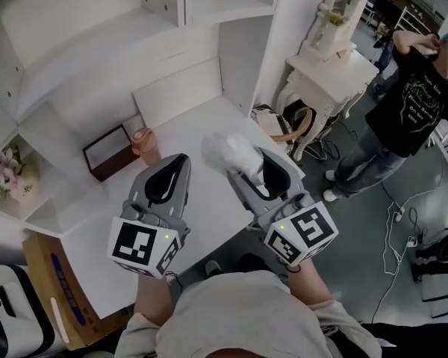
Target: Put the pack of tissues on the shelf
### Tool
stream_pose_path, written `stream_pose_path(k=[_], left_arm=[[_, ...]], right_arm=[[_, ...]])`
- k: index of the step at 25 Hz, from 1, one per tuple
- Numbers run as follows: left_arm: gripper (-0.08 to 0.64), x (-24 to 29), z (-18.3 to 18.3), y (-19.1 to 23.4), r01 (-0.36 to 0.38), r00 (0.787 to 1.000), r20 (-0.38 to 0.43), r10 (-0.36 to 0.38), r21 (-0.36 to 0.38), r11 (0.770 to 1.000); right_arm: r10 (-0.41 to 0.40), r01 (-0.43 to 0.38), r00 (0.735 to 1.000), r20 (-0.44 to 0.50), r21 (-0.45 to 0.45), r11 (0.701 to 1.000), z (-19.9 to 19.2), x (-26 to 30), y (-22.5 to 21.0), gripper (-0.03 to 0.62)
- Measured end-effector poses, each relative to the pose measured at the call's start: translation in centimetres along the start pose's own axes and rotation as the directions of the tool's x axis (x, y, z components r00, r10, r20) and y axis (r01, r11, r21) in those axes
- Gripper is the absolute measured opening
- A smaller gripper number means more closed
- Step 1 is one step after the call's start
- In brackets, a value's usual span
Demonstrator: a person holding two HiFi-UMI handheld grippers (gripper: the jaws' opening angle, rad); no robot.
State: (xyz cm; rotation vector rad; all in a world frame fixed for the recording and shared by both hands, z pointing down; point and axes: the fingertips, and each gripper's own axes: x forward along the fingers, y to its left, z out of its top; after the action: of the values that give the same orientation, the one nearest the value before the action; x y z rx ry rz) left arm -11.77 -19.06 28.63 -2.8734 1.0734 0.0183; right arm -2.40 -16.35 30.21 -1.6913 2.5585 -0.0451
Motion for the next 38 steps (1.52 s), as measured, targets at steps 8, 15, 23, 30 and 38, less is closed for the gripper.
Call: stream_pose_path(k=[8, 15, 23, 30, 38], left_arm=[[0.000, 0.7, -0.2, 0.7, -0.007, 1.000, 0.000, 0.007, -0.003, 1.000], [0.000, 2.6, 0.8, 1.3, -0.050, 0.999, 0.007, 0.050, 0.003, 0.999], [0.000, 5.7, 1.6, 1.4, -0.108, 0.994, 0.016, 0.107, 0.005, 0.994], [0.000, 8.6, 1.6, 2.0, -0.162, 0.987, 0.005, 0.162, 0.010, 0.987], [0.000, 10.8, 1.7, 3.0, -0.235, 0.972, 0.003, 0.235, 0.018, 0.972]], right_arm=[[-0.012, 0.013, 1.000, 0.011, -0.008, 1.000, 0.6, 0.8, -1.5, 0.242], [0.007, -0.006, 1.000, 0.029, -0.031, 1.000, 2.8, 2.0, -4.3, 0.242], [0.050, -0.046, 0.997, 0.058, -0.071, 0.996, 5.9, 3.9, -8.3, 0.244], [0.096, -0.088, 0.992, 0.079, -0.092, 0.992, 7.8, 6.4, -12.0, 0.242], [0.170, -0.161, 0.981, 0.098, -0.090, 0.983, 9.8, 9.3, -14.7, 0.244]])
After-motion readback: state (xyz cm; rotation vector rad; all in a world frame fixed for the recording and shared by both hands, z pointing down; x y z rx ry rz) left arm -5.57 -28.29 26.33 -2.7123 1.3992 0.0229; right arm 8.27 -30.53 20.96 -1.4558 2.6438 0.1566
